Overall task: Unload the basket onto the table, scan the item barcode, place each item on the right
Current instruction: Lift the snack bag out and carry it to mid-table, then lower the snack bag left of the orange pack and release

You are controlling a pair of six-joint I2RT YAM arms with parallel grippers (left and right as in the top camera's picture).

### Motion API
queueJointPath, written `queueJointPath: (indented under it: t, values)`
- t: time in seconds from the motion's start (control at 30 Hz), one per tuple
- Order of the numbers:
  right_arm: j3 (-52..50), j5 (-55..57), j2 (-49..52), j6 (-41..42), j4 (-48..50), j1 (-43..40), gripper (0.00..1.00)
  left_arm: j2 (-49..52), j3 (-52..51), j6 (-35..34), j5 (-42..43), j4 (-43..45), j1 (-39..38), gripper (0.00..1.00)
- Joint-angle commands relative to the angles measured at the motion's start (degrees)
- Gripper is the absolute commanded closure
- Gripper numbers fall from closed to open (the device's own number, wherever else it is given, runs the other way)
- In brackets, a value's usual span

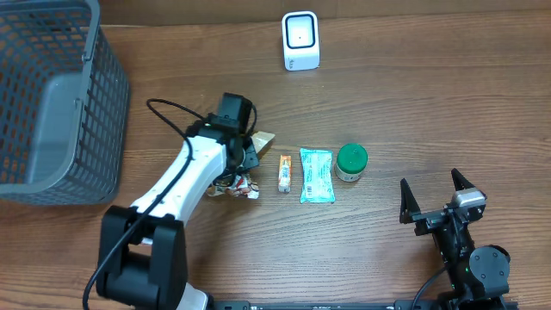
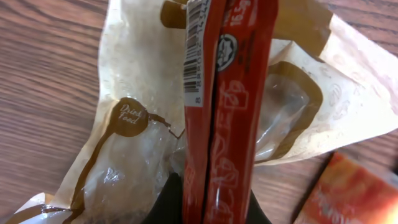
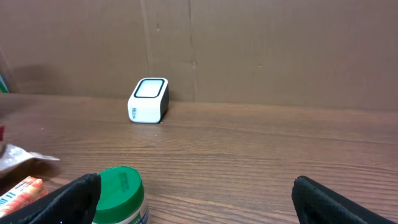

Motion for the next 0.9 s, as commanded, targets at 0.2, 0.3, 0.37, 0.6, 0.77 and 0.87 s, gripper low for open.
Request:
queueJointPath:
  t: [0.2, 0.3, 0.37, 0.6, 0.77, 0.87]
  values:
    - [-0.59, 0.26, -0.46, -0.07, 0.37, -0.15, 0.00, 4.24, -0.57, -3.54, -1.77, 0.46, -2.38, 0.79]
    - [-0.59, 0.26, -0.46, -0.07, 0.35, -0.15, 0.00, 4.46, -0.57, -3.08, -0.39, 0.48, -2.38, 0.43]
    - [-0.59, 0.26, -0.46, -0.07, 0.37, -0.15, 0.00, 4.46, -0.57, -2.89, -0.02, 0.48, -2.38, 0.31]
    - [-0.59, 0.26, -0.46, -0.07, 0.35, -0.15, 0.00, 4.09, 0.09, 1.20, 0.15, 0.39, -2.23, 0.24]
    - [-0.59, 0.26, -0.46, -0.07, 0.37, -0.15, 0.00, 2.56, 2.60, 1.18, -0.13, -1.92, -2.19, 0.22]
    - [-0.59, 0.26, -0.46, -0.07, 0.35, -0.15, 0.00, 1.25, 4.96, 1.40, -0.76, -4.28, -2.19, 0.21]
